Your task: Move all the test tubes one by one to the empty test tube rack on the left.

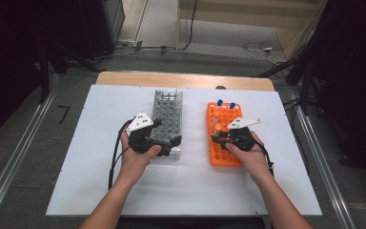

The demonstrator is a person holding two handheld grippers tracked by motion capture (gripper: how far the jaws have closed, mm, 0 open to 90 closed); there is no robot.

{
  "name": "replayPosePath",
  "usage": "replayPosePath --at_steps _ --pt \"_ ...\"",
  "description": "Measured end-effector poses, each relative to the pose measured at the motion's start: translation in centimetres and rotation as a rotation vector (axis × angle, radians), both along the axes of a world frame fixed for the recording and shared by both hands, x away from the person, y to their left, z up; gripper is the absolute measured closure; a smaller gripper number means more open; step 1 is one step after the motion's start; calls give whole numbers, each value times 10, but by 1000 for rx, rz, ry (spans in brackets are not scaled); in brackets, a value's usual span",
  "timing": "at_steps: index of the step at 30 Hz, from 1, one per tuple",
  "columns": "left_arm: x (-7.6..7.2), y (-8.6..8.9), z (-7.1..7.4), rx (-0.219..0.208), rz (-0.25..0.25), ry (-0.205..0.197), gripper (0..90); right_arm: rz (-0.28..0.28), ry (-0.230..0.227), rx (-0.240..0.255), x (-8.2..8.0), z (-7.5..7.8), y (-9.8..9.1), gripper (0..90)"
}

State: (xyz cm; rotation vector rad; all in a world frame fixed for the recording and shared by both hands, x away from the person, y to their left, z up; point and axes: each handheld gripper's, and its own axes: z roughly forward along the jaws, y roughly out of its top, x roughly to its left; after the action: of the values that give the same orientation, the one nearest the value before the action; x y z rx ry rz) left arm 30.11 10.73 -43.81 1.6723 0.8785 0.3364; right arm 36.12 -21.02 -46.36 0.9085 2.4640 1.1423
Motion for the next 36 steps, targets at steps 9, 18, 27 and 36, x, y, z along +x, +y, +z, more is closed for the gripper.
replayPosePath --at_steps 9,18,27,36 --pt "-1 -1 0 -1 -7 0 0 -17 -12 24 0 1 -3 722" --pt "-2 -3 1 -7 -15 -3 0 -27 -56 87 -5 6 -10 724" --pt "-4 -11 3 -7 -41 -13 3 6 -87 143 -19 21 -15 724" --pt "-8 -22 6 -5 -89 -20 24 85 -60 156 -32 25 -1 724"
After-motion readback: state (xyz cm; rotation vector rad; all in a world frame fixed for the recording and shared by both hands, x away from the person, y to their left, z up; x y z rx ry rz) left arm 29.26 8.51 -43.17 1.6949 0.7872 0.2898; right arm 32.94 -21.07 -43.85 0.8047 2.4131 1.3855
